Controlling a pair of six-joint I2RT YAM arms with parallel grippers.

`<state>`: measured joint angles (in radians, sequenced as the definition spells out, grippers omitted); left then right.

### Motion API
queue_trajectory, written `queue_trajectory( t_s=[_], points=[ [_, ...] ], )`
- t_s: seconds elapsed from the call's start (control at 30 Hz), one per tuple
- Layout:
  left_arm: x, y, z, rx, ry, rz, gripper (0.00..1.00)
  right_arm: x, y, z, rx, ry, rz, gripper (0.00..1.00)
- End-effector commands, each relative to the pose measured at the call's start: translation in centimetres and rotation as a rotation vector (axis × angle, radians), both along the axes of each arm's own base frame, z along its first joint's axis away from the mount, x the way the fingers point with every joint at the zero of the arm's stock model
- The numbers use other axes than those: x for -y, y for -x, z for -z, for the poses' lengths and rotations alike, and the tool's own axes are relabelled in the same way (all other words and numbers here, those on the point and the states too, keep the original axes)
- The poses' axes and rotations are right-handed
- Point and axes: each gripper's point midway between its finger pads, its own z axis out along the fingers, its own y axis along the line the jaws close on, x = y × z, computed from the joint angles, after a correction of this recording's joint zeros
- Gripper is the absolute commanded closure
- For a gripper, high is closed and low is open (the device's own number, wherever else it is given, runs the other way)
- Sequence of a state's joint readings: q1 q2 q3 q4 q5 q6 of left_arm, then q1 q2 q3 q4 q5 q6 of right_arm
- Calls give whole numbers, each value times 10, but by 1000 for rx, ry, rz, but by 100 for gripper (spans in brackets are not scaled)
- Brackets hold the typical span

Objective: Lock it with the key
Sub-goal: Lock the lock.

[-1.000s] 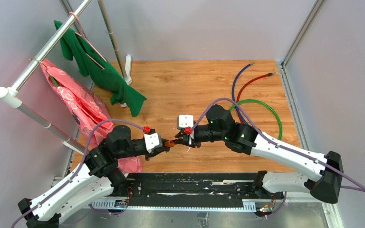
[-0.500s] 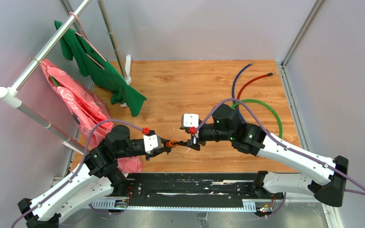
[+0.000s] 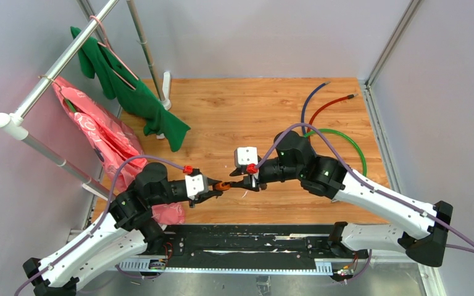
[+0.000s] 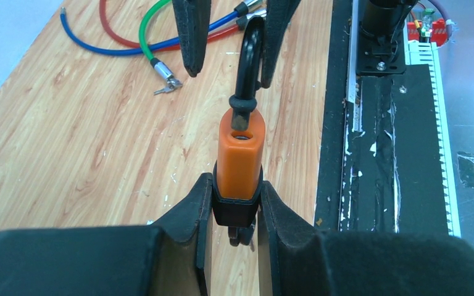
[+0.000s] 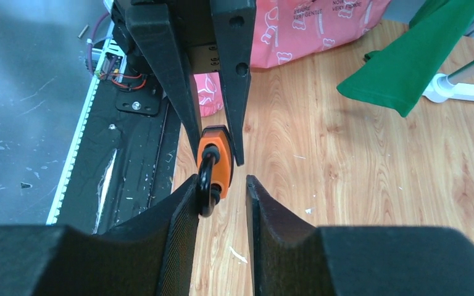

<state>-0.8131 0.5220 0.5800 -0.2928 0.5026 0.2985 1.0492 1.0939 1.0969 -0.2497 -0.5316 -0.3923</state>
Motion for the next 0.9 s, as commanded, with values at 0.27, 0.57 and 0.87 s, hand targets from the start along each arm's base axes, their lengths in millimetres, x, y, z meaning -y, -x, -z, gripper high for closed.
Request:
queue_trajectory(
  t_s=[0.27, 0.57, 0.87],
  points=[
    [5, -1, -38, 41, 106, -2, 100, -2, 3, -9, 3, -11, -13, 100],
    [8, 1, -44, -6, 186, -16, 46, 7, -2, -46, 68, -126, 46, 100],
    [5, -2, -48, 135, 158, 5, 33, 8, -7, -68, 59, -195, 91, 100]
  ],
)
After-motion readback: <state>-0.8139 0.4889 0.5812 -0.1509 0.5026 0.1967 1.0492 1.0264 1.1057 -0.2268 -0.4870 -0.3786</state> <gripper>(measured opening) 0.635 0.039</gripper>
